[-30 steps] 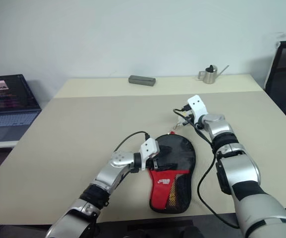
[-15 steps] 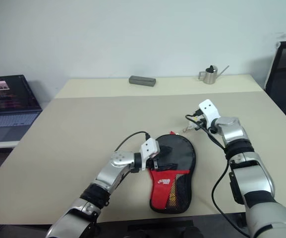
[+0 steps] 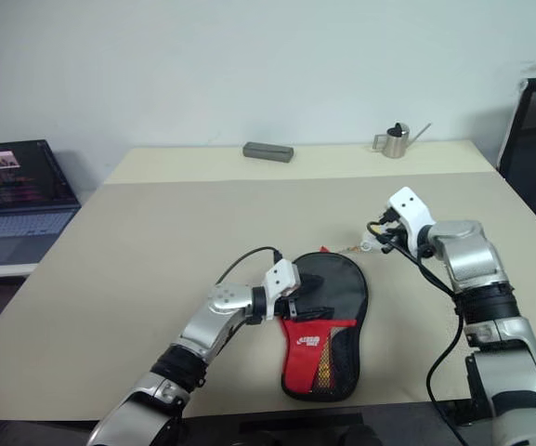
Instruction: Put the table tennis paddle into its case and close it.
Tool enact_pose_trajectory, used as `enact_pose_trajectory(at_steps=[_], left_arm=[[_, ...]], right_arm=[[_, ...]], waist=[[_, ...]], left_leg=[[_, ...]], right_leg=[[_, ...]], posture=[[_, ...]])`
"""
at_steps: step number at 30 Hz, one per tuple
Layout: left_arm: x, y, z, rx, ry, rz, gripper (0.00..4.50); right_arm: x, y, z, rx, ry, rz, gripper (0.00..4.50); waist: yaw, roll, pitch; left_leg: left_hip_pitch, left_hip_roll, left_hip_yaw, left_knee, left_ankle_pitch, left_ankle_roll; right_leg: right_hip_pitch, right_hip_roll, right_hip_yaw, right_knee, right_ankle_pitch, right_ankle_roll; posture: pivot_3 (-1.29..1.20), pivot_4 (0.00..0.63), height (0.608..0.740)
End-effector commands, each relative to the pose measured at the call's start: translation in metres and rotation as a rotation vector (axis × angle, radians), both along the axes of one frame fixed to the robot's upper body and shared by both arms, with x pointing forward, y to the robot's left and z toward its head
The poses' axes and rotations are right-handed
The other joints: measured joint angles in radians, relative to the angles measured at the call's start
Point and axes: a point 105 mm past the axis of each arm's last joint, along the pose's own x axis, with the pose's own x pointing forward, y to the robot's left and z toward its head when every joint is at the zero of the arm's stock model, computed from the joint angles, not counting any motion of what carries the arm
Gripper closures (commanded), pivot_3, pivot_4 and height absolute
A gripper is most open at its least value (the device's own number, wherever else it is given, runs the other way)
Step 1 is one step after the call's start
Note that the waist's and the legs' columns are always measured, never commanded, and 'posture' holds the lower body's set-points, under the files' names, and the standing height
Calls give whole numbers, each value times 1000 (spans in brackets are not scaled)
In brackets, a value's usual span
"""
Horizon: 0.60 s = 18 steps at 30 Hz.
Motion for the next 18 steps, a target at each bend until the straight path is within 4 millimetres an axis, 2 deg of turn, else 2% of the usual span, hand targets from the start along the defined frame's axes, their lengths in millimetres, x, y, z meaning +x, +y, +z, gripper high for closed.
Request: enact_pose_trajectory(at_steps=[1,10,18], left_arm=[[-31,10,-72,196,229,-26,787],[-30,5,-71,202,226,-53,787],[-30,4,-71,207,227,-60,787]], right_arm=[[-12,-1,14,-8,-28,29,4499],[-36,-14,0,-45,28,25,4499],[-69,-17,-19,-86,104,71,4499]], waist=[[1,0,0],[26,-2,1],[34,-3,1]], left_leg=[[0,0,0,0,0,0],[-1,-2,0,0,-1,2],[-1,-3,-1,0,-2,2]], right_leg=[[0,0,0,0,0,0],[0,-3,-1,-1,-1,2],[1,-5,-2,-2,-4,6]], posture=[[0,150,740],[0,150,740],[0,150,740]])
